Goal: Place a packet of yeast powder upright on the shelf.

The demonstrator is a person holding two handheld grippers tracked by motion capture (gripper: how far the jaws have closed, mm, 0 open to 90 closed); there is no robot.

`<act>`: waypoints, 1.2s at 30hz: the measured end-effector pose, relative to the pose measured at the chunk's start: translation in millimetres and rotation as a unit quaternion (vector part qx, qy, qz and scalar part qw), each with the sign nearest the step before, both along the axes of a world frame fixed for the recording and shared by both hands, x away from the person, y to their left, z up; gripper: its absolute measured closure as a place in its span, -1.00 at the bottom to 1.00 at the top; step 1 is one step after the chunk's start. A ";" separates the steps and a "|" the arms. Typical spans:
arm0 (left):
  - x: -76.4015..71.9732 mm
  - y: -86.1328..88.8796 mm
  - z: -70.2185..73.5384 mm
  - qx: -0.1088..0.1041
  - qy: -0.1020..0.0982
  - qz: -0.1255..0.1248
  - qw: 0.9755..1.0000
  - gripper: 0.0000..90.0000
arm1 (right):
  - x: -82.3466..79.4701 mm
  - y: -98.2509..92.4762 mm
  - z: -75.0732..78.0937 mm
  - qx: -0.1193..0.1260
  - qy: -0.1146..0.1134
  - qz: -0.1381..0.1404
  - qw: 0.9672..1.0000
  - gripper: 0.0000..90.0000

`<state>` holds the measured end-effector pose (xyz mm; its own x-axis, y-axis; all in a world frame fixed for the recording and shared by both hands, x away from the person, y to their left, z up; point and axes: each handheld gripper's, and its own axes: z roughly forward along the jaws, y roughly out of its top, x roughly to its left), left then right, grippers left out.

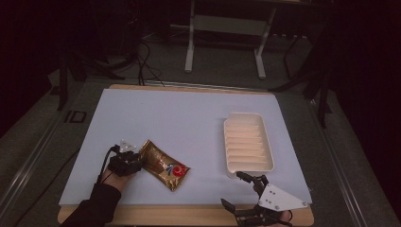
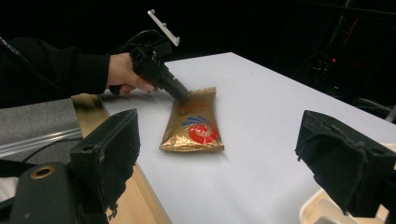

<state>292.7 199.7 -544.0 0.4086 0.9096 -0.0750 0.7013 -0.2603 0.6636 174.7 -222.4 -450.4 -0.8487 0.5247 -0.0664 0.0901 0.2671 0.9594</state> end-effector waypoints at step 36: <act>-26.7 -19.3 62.9 -0.008 -0.111 -0.032 0.993 0.99 | 1.4 -4.7 1.9 0.015 0.010 -0.012 1.000 -0.68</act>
